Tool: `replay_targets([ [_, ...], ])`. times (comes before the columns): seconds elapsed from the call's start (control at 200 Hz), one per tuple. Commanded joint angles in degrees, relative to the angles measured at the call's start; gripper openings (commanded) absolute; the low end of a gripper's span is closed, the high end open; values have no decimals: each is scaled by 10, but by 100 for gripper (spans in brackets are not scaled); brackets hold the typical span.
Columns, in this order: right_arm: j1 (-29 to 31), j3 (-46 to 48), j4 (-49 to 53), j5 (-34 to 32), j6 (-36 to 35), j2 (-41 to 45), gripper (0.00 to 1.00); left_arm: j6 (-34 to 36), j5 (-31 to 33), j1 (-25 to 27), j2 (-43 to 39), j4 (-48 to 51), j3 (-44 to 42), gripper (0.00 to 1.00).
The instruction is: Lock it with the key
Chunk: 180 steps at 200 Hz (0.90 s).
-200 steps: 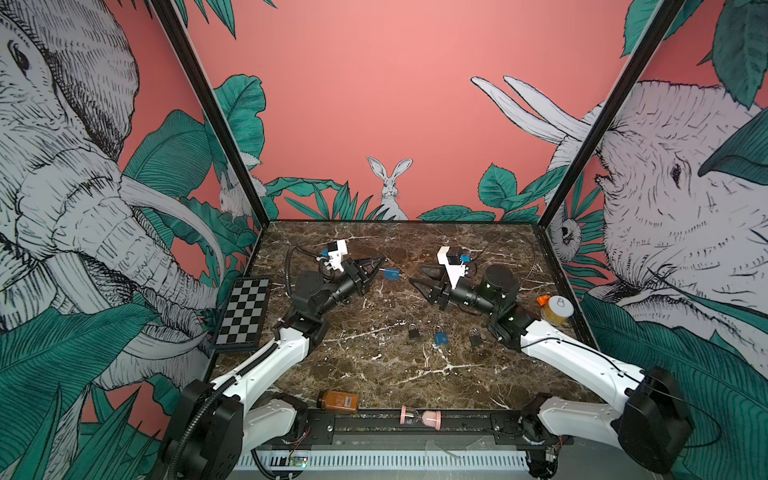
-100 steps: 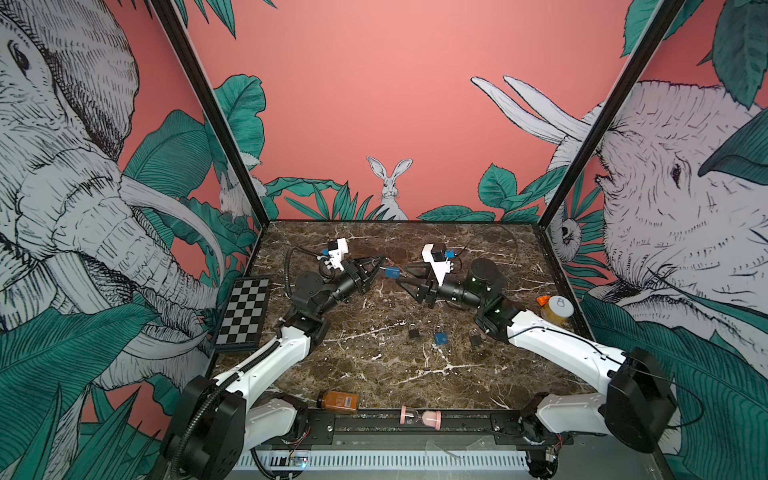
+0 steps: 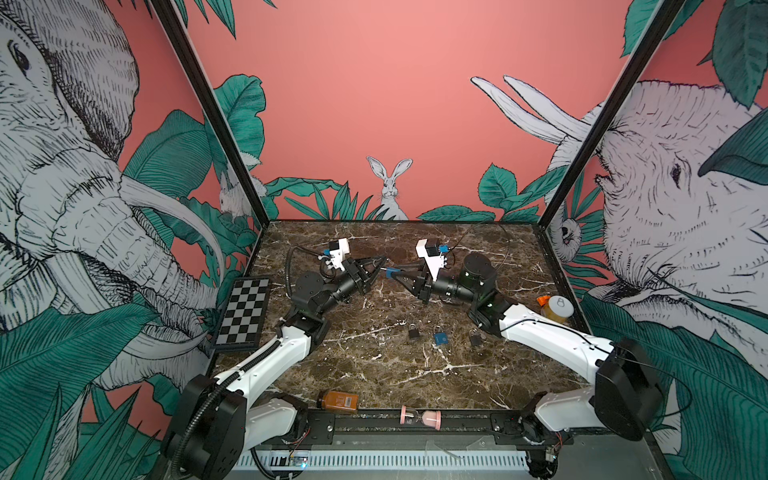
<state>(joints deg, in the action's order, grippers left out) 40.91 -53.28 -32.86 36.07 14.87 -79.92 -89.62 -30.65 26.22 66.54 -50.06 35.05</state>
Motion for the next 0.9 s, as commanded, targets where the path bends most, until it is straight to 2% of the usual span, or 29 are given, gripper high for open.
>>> replay_targets([
  [0.0,4,-11,-32,13,10,-4,23,-6,-7,3,-6,-41,6,0],
  [0.51,5,-5,-30,25,28,-8,19,0,-7,3,-1,-37,8,0],
  [0.555,4,-5,-29,27,31,-9,15,1,-8,3,-1,-37,9,0],
  [0.645,4,-7,-22,31,38,-10,0,10,-9,4,0,-31,9,0],
  [0.715,3,-10,-5,22,48,-9,0,37,-11,3,-3,-14,11,0],
  [0.78,3,-11,13,3,67,-8,0,95,-17,3,-14,45,18,0],
  [0.825,1,-13,26,-5,83,-7,0,149,-18,4,-23,95,26,11],
  [0.855,-4,-15,36,-14,96,-6,0,190,-19,4,-29,129,33,30],
  [0.895,-9,-14,52,-32,118,-3,0,250,-18,4,-38,196,49,50],
])
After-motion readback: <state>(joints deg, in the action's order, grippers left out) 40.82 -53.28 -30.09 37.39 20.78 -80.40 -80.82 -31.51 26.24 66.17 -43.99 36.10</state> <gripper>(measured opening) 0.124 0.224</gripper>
